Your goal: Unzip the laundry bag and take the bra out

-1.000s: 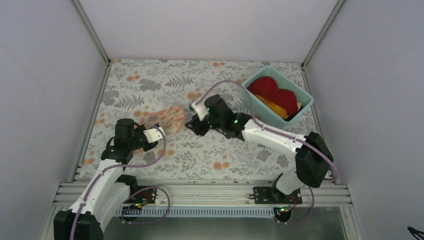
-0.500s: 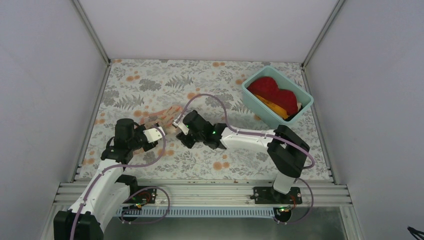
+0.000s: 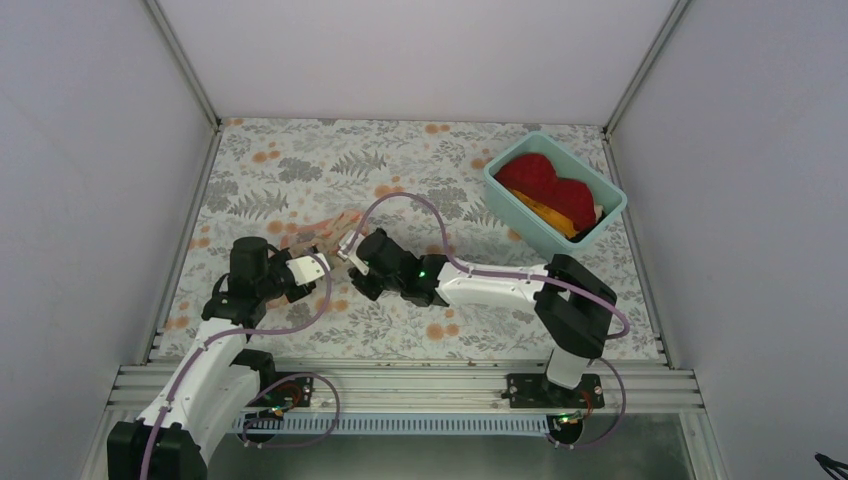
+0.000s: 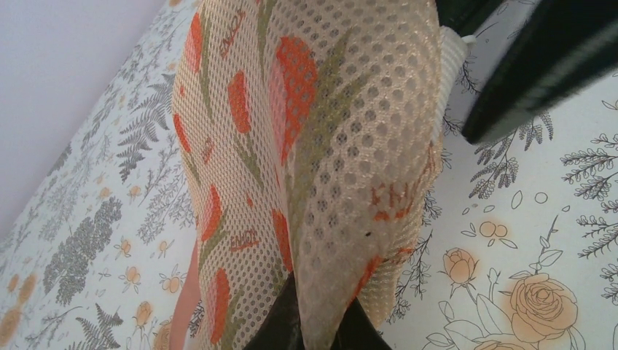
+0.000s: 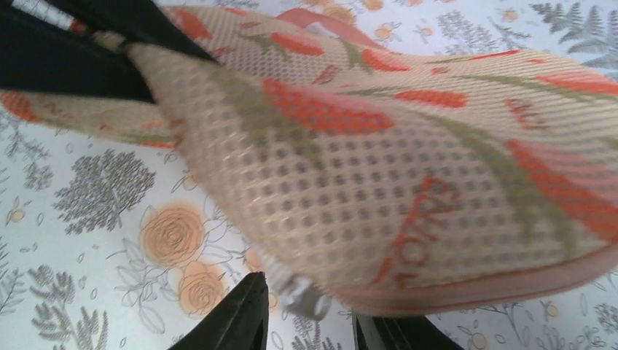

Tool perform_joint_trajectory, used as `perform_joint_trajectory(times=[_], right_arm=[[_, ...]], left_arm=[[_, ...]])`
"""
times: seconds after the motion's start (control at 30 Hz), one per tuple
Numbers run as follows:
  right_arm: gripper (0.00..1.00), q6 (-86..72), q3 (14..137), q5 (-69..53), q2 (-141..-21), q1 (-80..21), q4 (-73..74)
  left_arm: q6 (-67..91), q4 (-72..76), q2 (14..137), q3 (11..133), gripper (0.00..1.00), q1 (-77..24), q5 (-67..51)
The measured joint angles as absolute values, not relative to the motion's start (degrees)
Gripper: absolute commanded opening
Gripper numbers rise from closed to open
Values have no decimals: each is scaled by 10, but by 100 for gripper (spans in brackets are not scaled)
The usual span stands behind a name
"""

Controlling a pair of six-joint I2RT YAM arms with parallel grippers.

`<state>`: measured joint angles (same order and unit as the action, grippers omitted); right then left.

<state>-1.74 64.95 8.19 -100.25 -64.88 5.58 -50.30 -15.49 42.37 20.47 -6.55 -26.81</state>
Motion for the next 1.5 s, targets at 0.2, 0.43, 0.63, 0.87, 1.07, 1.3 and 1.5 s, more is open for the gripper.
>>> perform_joint_trajectory(times=[0.2, 0.43, 0.63, 0.87, 1.07, 1.3, 1.5], right_arm=[[13, -16, 657, 114, -1002, -649, 61], [4, -4, 662, 123, -1002, -649, 71], [4, 10, 662, 137, -998, -649, 87], [4, 35, 655, 139, -982, -648, 90], [4, 54, 644, 123, -981, -637, 90], [4, 66, 620, 103, -978, -614, 91], [4, 74, 615, 64, -978, -606, 91]], left_arm=[[-503, -155, 424, 205, 2, -65, -268], [-503, -154, 424, 205, 2, -65, -268], [-510, -154, 424, 205, 2, -65, -268], [-535, -155, 423, 205, 2, -66, -268], [-596, -167, 421, 205, 2, -66, -263], [-677, -194, 421, 205, 2, -66, -254], [-720, -205, 421, 205, 2, -66, -251]])
